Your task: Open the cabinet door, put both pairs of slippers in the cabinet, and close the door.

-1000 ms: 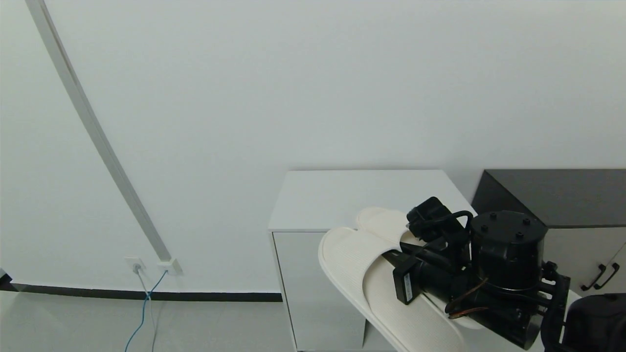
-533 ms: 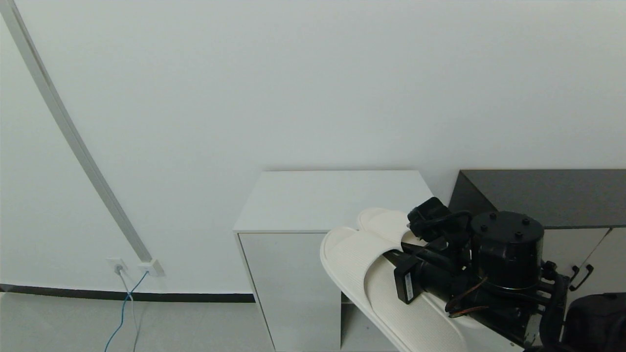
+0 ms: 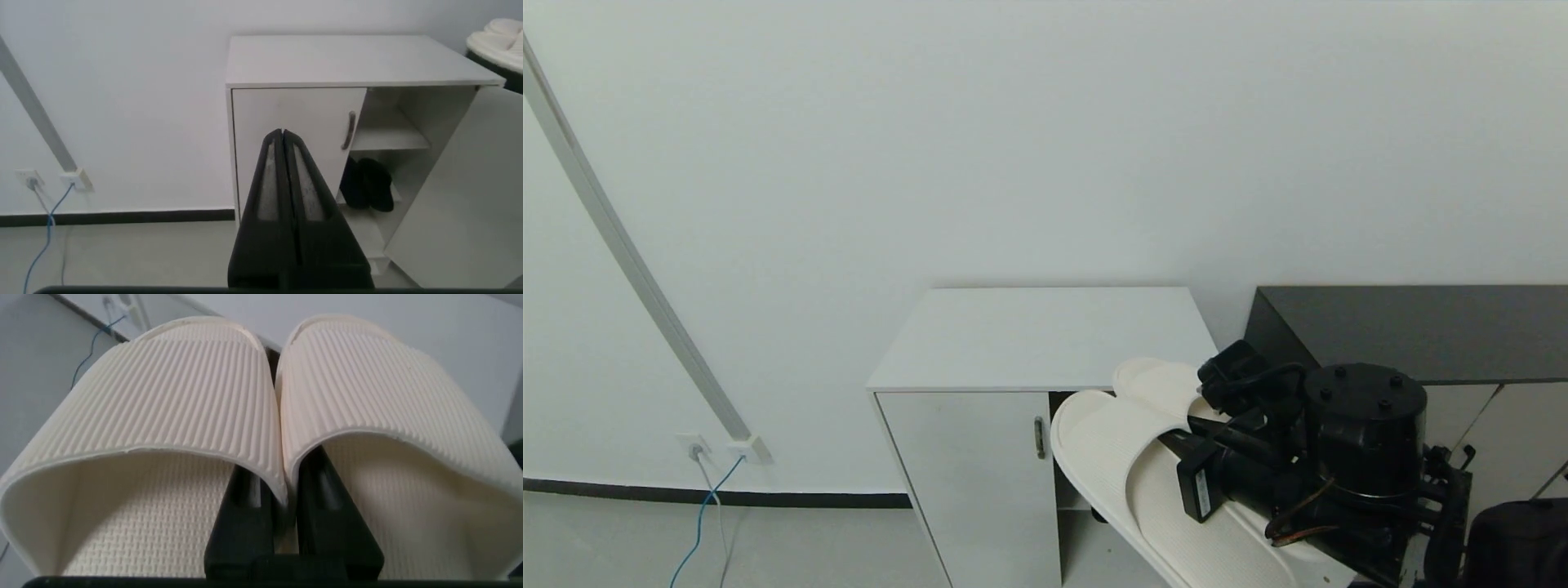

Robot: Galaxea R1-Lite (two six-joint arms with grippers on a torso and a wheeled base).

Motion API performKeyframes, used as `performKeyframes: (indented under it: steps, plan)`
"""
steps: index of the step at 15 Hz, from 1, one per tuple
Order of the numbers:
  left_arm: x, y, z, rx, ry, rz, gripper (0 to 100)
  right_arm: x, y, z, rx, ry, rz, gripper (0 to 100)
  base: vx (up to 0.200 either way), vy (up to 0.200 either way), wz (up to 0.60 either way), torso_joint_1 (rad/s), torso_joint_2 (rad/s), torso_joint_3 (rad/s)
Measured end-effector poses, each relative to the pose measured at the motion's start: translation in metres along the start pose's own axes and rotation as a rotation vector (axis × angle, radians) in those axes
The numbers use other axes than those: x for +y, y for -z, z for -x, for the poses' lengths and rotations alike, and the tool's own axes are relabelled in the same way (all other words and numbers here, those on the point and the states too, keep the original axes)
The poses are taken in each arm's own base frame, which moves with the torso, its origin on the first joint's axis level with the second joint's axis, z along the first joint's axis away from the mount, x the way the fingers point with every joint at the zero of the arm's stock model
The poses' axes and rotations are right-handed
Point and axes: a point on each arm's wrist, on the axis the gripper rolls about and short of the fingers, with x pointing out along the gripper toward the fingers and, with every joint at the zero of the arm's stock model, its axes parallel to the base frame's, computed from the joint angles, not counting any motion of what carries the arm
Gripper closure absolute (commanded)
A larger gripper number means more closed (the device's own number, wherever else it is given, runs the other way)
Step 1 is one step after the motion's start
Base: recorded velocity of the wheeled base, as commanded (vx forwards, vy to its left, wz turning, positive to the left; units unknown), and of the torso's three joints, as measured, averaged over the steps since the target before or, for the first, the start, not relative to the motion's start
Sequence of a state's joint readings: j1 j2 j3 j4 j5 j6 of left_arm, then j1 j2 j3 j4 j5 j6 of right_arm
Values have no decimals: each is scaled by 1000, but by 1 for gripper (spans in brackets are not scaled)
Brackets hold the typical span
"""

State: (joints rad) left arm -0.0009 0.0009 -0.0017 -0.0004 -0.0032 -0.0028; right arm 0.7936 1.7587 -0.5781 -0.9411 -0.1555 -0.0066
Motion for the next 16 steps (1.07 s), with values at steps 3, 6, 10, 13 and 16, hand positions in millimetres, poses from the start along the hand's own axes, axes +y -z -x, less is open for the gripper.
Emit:
performKeyframes:
  steps: [3, 6, 10, 13, 16]
  plan:
    - [0, 0, 0, 1, -1, 1, 100, 0, 4, 1, 7, -2, 8, 100, 0, 0, 0, 0, 0, 0]
    - [0, 0, 0, 0, -1, 1, 100, 1, 8, 1, 20, -6, 6, 100, 0, 0, 0, 0, 0, 0]
    - [0, 0, 0, 0, -1, 1, 100, 3, 10, 2, 27, -15, 12, 100, 0, 0, 0, 0, 0, 0]
    - [0, 0, 0, 0, 0, 0, 100, 4, 13, 3, 38, -18, 13, 100, 0, 0, 0, 0, 0, 0]
    - [0, 0, 0, 0, 0, -1, 100, 4, 14, 3, 45, -19, 13, 100, 0, 0, 0, 0, 0, 0]
